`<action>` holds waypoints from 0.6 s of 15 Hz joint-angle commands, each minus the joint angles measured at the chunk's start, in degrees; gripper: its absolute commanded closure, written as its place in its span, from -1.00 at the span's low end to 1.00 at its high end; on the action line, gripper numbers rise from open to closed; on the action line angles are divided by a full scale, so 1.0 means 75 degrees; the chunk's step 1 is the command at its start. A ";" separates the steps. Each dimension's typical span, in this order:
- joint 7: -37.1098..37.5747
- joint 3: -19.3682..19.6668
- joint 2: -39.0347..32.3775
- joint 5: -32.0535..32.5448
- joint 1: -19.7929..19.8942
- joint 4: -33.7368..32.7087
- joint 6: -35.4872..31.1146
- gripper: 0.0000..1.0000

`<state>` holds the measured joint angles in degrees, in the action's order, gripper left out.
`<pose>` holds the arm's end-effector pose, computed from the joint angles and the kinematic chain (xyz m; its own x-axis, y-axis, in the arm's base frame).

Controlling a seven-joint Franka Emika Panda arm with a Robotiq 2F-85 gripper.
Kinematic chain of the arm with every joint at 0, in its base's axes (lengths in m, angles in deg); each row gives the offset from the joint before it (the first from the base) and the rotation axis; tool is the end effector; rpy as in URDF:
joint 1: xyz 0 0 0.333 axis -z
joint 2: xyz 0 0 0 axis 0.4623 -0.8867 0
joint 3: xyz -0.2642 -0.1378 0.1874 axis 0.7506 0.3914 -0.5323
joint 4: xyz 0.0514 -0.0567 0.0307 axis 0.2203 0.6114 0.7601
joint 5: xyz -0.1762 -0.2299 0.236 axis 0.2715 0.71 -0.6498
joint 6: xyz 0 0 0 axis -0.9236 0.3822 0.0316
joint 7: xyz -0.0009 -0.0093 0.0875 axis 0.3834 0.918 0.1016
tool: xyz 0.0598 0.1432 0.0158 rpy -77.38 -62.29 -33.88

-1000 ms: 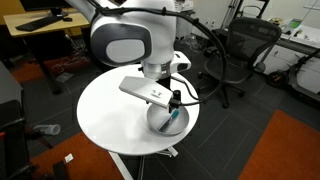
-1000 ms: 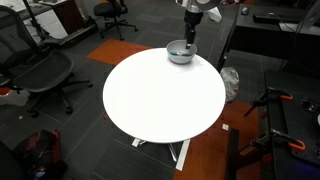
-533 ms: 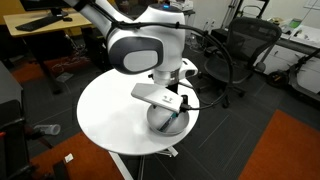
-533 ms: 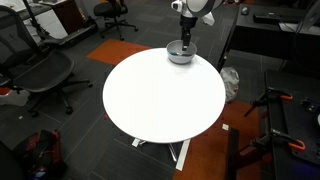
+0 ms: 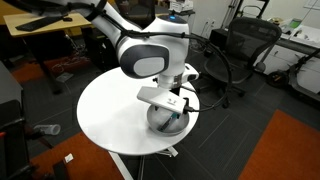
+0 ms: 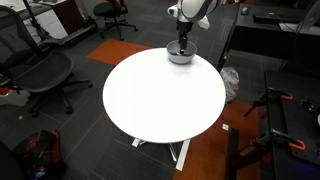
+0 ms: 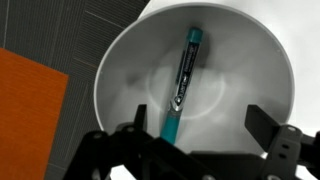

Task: Get the marker from the white bowl and place it on the table

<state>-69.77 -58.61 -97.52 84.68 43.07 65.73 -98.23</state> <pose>0.6464 -0.2388 0.1814 0.9171 0.3964 0.0418 0.3918 -0.9158 0.0880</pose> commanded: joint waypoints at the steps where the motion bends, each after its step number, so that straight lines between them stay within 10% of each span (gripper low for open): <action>1: 0.0354 -0.0105 -0.0263 0.0313 0.0090 -0.0441 0.0372 -1.00; 9: 0.0508 -0.0153 -0.0789 0.0416 0.0080 -0.1000 0.0683 -1.00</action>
<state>-68.58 -58.87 -101.72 85.83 43.06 61.44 -95.90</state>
